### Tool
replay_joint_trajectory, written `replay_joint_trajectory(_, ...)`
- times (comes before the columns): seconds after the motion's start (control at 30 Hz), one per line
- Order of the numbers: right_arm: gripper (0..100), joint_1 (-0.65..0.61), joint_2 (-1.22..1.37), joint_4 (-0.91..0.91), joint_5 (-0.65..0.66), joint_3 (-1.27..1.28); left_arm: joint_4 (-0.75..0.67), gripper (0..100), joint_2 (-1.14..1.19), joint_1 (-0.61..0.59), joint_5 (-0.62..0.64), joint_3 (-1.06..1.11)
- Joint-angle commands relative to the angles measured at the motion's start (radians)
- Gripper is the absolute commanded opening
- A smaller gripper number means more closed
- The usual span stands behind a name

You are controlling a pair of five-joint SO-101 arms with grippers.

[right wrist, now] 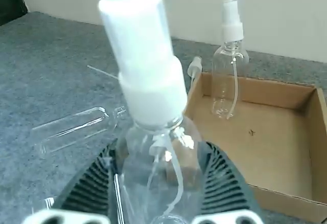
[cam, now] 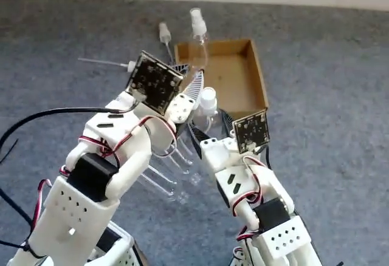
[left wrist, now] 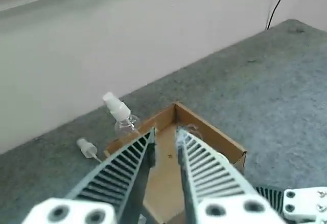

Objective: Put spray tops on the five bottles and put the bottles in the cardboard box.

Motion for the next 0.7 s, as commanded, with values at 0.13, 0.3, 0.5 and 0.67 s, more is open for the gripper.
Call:
replay_joint_trajectory(0.13,0.5,0.013,-0.015,-0.027,-0.005,-0.015,0.003,6,0.015,0.042,-0.015,0.019)
replay_joint_trajectory(0.3,0.5,0.013,-0.015,-0.027,-0.005,-0.015,0.003,6,0.015,0.039,-0.017,0.076)
replay_joint_trajectory(0.5,0.5,0.010,-0.016,-0.025,-0.003,-0.015,-0.034,7,0.015,0.044,-0.068,0.114)
replay_joint_trajectory(0.67,0.5,0.010,-0.016,-0.025,-0.003,-0.013,-0.074,7,0.016,0.048,-0.071,0.097)
